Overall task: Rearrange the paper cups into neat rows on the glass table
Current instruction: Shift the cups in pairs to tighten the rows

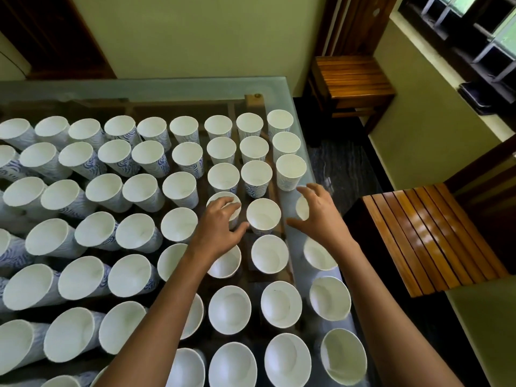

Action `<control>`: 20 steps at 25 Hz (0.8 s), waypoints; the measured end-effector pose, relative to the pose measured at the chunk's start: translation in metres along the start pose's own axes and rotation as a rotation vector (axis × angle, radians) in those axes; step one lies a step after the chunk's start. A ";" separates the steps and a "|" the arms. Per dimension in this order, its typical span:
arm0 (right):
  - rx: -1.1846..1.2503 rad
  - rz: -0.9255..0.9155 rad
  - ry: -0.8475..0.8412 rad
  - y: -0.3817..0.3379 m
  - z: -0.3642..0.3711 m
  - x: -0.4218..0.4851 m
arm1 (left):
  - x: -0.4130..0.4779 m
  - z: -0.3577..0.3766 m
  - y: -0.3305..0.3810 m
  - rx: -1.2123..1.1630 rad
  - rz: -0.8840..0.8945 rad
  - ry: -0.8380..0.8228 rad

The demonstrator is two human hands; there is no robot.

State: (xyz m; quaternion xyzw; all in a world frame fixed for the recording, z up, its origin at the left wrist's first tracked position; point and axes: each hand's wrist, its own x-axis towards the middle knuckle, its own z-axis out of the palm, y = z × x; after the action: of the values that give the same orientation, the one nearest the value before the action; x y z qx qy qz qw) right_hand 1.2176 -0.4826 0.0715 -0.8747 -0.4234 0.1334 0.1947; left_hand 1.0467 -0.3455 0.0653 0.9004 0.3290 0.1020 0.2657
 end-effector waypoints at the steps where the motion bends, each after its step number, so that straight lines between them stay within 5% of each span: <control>1: 0.019 -0.040 -0.004 -0.012 0.002 0.002 | -0.002 -0.005 -0.007 0.005 -0.024 0.011; 7: 0.095 -0.251 -0.113 -0.079 0.035 0.013 | -0.023 -0.026 -0.043 0.029 -0.121 0.048; 20: -0.018 -0.243 -0.174 -0.119 0.069 0.033 | -0.022 -0.045 -0.084 0.045 -0.207 -0.017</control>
State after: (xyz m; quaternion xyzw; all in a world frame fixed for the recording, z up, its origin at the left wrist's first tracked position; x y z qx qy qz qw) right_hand 1.1282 -0.3735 0.0614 -0.8039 -0.5425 0.1803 0.1643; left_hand 0.9689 -0.2870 0.0567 0.8682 0.4202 0.0589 0.2572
